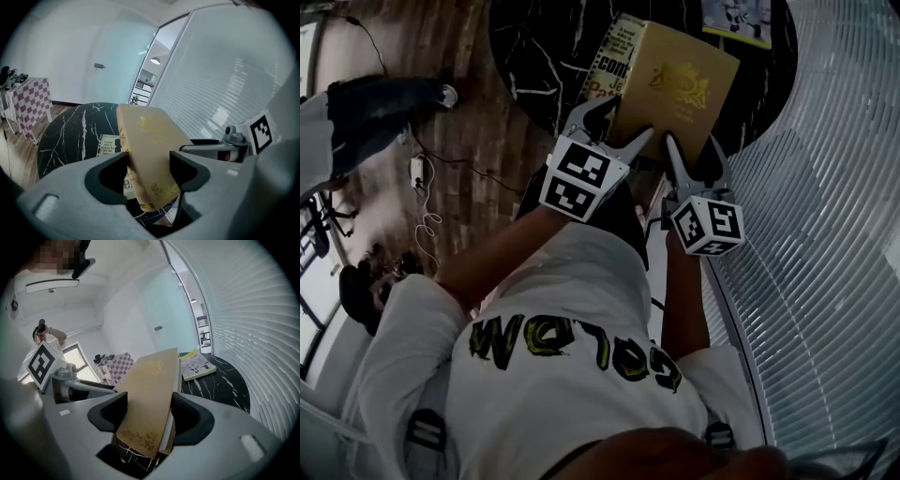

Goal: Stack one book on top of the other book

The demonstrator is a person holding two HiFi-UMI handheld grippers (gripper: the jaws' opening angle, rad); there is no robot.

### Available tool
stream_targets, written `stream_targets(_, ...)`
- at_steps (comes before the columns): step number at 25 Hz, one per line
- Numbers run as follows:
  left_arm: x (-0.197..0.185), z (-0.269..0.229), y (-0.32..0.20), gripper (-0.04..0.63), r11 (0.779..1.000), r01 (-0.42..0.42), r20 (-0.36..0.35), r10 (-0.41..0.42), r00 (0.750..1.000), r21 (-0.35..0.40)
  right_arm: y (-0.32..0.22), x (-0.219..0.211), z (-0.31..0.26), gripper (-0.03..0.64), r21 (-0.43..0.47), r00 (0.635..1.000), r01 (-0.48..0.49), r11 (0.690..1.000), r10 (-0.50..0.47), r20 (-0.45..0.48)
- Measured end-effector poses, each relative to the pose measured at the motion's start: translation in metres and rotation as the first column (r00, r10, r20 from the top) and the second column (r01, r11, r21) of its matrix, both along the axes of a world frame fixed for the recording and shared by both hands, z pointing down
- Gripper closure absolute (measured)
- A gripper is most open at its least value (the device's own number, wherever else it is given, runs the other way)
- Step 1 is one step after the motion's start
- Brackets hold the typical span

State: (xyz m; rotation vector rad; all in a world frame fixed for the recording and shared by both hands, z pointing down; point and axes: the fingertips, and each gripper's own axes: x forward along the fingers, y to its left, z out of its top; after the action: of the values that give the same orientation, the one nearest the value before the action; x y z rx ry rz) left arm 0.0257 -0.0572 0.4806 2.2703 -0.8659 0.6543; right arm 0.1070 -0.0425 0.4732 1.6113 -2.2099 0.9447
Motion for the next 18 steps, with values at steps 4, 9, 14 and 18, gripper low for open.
stream_targets(4,-0.008,0.001,-0.006,0.31,1.0,0.012,0.005,-0.012,1.0,0.003,-0.004,-0.008,0.002,0.327,-0.002,1.0,0.0,1.0,0.0,0.012)
stream_targets(9,-0.019,0.006,-0.021,0.31,1.0,0.009,0.0,-0.009,1.0,-0.016,-0.011,-0.019,0.007,0.334,-0.016,0.999,0.0,1.0,0.0,0.034)
stream_targets(14,-0.03,0.017,-0.036,0.31,0.999,0.006,-0.001,-0.006,1.0,-0.031,-0.022,-0.029,0.019,0.342,-0.028,0.998,0.009,1.0,-0.007,0.056)
stream_targets(18,-0.039,0.036,-0.049,0.31,0.999,0.011,0.006,-0.011,1.0,-0.048,-0.035,-0.038,0.036,0.347,-0.044,0.997,0.012,0.999,-0.008,0.076)
